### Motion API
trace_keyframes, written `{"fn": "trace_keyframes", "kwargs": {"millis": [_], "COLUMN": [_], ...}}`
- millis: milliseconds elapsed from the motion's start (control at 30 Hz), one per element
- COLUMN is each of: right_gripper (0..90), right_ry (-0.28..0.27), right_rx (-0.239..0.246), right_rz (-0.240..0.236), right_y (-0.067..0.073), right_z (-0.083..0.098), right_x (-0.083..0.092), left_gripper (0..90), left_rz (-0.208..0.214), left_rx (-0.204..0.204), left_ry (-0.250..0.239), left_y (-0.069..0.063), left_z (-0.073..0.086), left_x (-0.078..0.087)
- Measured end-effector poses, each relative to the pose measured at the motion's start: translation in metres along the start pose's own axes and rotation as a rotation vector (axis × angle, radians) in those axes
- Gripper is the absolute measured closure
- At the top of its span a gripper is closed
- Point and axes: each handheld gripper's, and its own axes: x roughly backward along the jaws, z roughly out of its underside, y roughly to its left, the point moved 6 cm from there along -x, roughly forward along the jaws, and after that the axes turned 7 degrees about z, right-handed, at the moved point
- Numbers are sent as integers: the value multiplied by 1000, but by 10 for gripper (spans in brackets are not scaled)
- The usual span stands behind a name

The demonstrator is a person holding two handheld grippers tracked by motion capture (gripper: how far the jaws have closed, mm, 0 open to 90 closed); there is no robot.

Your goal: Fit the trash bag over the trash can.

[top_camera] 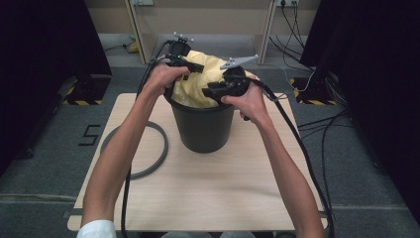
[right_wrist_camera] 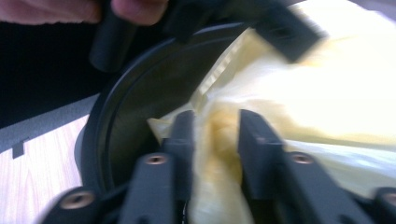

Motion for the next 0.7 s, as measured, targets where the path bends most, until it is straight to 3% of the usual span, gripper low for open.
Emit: {"fn": "trace_keyframes", "kwargs": {"millis": [100,167,333,467,700], "right_gripper": [546,485,397,333,261], "right_ry": [-32,-45,-21,-12,64], "right_rx": [-15,-41,-112,-164,-171], "right_rz": [53,145,268,298,319], "right_y": [-13,-32,-63,-74,-76], "right_z": [-5,-7,-4,-2,5], "right_x": [22,38,49,46,19], "left_gripper": [900,900,900,899,877], "left_rz": [2,12,34,53,62], "left_rx": [-37,-54,-101,-118,-132], "left_ry": [23,31,62,85,103], "left_y": [-2,-4,-14,-19,-25], "left_z": [13,22,41,51,58], "left_x": [11,16,20,22,22]}}
